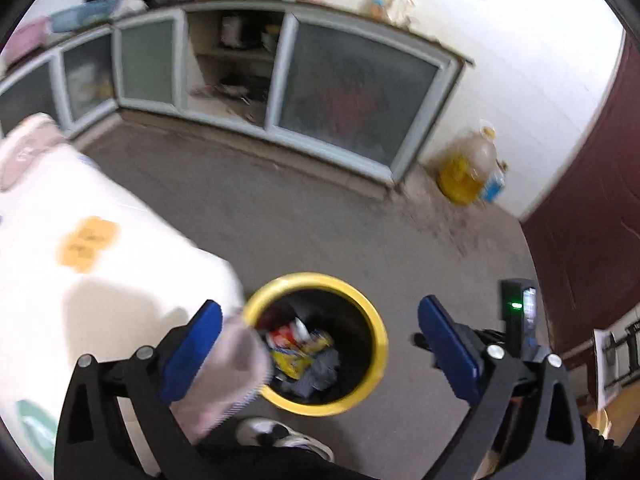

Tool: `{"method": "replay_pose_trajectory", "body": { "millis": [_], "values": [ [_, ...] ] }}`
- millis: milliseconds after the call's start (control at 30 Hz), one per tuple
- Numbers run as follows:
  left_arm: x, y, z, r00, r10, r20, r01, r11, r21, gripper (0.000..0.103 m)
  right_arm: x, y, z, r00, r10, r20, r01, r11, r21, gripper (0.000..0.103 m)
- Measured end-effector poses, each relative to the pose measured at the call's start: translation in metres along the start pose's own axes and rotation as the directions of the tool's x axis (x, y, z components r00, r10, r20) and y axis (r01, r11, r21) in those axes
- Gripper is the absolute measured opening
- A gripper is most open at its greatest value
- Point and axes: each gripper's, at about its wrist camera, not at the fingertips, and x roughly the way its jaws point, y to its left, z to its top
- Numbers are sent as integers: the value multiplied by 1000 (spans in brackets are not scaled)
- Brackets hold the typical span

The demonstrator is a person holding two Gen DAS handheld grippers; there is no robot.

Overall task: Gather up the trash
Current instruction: 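Carry mesh bag and wrapper to the yellow bin and open both tools, then move both open tools back over the blue gloves on the table, then grasp a blue glove with the right tool while the left tool grasps the other glove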

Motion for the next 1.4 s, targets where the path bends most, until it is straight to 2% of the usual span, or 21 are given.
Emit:
{"method": "replay_pose_trajectory", "body": {
  "millis": [67,167,300,333,367,433,533,567,633,667,800,867,900,1033,1167,1267,1400],
  "values": [
    [-23,15,-3,998,57,41,-57,998,-6,95,-11,9,9,999,25,39,-24,999,-32,62],
    [-65,46,-14,984,145,103,-142,989,-30,95,-30,35,24,989,98,109,-85,990,-116,63],
    [-122,97,-36,946,284,156,-270,957,-104,95,-48,86,45,968,201,149,-161,956,-245,64],
    [-139,114,-44,927,337,164,-318,939,-132,95,-52,103,51,961,233,152,-184,943,-279,64],
    [-148,123,-47,916,366,165,-344,928,-146,95,-55,118,57,954,257,154,-199,928,-314,64],
    [-172,156,-61,879,452,154,-421,886,-195,95,-62,161,65,943,298,148,-216,887,-409,64],
    [-193,200,-77,803,587,103,-552,798,-241,95,-69,229,74,917,379,121,-264,806,-530,64],
    [-199,216,-84,768,636,77,-600,757,-258,95,-70,251,77,910,399,110,-274,780,-562,64],
    [-213,235,-94,740,670,55,-632,721,-284,95,-71,306,81,895,437,87,-285,711,-643,64],
    [-216,244,-95,733,678,48,-637,711,-298,95,-71,323,82,891,447,84,-284,691,-665,64],
    [-219,268,-110,722,692,9,-654,686,-319,95,-66,408,89,867,497,29,-322,605,-729,67],
    [-215,277,-114,710,704,-11,-669,670,-322,95,-59,442,87,865,501,4,-324,565,-759,67],
    [-213,278,-113,711,703,-13,-668,669,-324,95,-53,463,86,868,496,-9,-321,548,-773,67],
    [-200,286,-109,731,682,-8,-645,688,-334,95,-33,522,76,888,458,-42,-295,499,-815,67],
    [-190,296,-106,737,675,-41,-646,685,-337,95,-6,565,73,917,398,-31,-238,484,-842,67],
    [-181,302,-103,753,656,-60,-634,697,-334,95,16,589,77,933,357,-41,-222,481,-848,67],
    [-166,308,-96,780,620,-82,-608,720,-335,95,38,606,82,942,326,-85,-245,490,-837,67]
  ]
}}
